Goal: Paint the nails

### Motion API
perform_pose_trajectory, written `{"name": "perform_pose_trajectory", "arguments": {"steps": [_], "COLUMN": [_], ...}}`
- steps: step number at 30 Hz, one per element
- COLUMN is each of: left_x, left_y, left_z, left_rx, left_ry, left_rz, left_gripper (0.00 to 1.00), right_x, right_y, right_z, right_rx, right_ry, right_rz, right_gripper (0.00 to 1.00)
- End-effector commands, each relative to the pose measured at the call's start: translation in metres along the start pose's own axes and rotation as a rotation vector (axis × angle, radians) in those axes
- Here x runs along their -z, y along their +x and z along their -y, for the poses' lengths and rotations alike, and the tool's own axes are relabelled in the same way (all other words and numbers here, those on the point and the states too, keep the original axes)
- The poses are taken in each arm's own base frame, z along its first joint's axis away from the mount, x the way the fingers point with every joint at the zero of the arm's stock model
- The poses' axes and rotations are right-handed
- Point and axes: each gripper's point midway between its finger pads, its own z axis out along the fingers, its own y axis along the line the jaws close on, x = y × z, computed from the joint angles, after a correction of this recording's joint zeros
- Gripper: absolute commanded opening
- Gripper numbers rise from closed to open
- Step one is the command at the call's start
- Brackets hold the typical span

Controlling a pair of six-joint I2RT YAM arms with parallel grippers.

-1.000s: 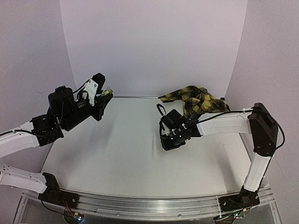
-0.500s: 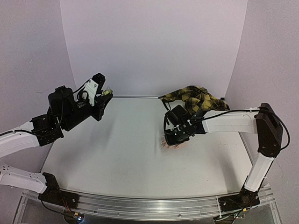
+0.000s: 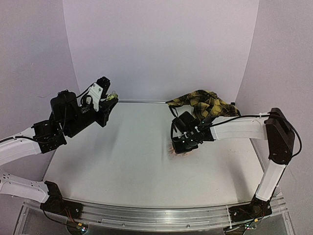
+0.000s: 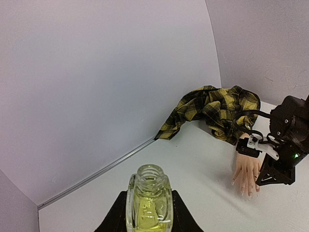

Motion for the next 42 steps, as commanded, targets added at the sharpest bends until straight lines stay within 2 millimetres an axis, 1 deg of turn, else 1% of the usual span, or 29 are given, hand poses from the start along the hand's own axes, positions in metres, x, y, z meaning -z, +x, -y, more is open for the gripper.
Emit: {"name": "perform_pose_trajectory", "arguments": {"steps": [1, 17, 24, 37, 42], "left_x": [0.001, 0.0, 0.0, 0.0, 0.0], "left_y": [-0.021, -0.021, -0.021, -0.02, -0.02], "left_z": [-0.006, -0.006, -0.006, -0.005, -0.006], "left_rx": [0.012, 0.012, 0.01, 0.01, 0.01], "left_ry": [-0.013, -0.013, -0.014, -0.012, -0.012], "left_rz": [0.053, 0.052, 0.051, 0.048, 0.051], "left_gripper": [0.0, 0.0, 0.0, 0.0, 0.0], "right_x": [-0.004, -0.008, -0.009, -0.014, -0.014], "right_y": [-0.001, 0.0, 0.004, 0.007, 0.005], "right_z": [0.002, 0.002, 0.002, -0.006, -0.011], "right_rx": [-0.002, 0.008, 0.008, 0.01, 0.017], "right_ry": [0.024, 0.03, 0.024, -0.013, -0.021], "right_rz": [0.0, -0.013, -0.028, -0.052, -0.048], "right_gripper": [0.0, 0.0, 0.0, 0.0, 0.0]}}
